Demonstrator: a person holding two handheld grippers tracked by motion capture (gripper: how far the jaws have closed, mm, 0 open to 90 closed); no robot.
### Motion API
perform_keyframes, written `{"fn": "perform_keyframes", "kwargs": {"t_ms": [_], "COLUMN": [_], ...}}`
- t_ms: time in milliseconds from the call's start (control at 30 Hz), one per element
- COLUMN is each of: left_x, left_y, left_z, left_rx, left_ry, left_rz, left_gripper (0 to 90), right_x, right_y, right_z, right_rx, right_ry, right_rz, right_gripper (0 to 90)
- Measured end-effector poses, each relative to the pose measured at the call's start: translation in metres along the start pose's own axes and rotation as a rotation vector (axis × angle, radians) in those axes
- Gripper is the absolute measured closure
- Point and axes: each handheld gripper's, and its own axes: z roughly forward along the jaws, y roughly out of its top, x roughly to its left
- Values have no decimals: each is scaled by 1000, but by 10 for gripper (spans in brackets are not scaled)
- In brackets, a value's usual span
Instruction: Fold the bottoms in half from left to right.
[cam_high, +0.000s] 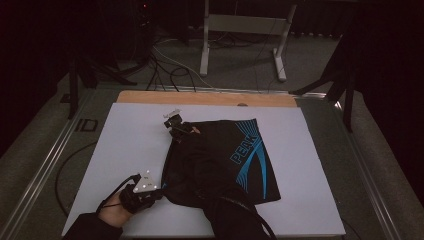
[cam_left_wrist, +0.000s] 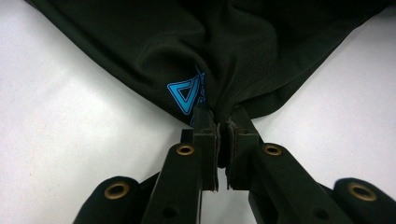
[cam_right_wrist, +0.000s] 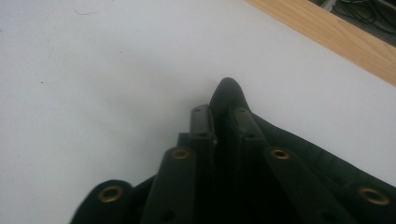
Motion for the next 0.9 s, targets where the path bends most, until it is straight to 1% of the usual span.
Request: {"fn": "perform_keyframes", "kwargs": {"t_ms": [67, 100, 167, 267, 467, 500, 600, 667, 733, 833, 867, 900], "left_x": [0, 0, -1, -2, -4, -5, -6, -7, -8, -9, -10, -10], "left_y": [0, 1, 2, 4, 10, 12, 14, 16, 19, 21, 22, 23], "left_z": [0, 0, 0, 0, 0, -1, -1, -2, -3, -4, -5, -5], "left_rx": [-1, 0, 1, -1, -7, -9, -10, -11, -15, -19, -23, -25], "left_ry": [0, -2, -5, -6, -12, -14, -14, -20, -25, -31, -39, -38], "left_rz": [-1, 0, 1, 5, 10, 17, 21, 26, 27, 29, 28, 31], "left_gripper": [864, 864, 864, 864, 864, 865, 865, 865, 865, 865, 865, 865], "right_x": [-2, -3, -6, -8, -12, -13, -15, -17, -19, -21, -21, -22], "right_y": [0, 0, 0, 1, 4, 4, 4, 4, 4, 5, 5, 5], "right_z": [0, -2, -5, -8, -16, -20, -22, -25, -28, -31, -33, -34], "right_rx": [-3, -1, -10, -21, -39, -50, -55, -58, -65, -71, -67, -73], "right_ry": [5, 14, 26, 27, 25, 18, 17, 19, 16, 27, 25, 25], "right_rz": [-4, 12, 23, 12, 17, 15, 10, 10, -1, -2, -2, -3], "right_gripper": [844, 854, 857, 859, 860, 860, 860, 860, 861, 862, 862, 862]}}
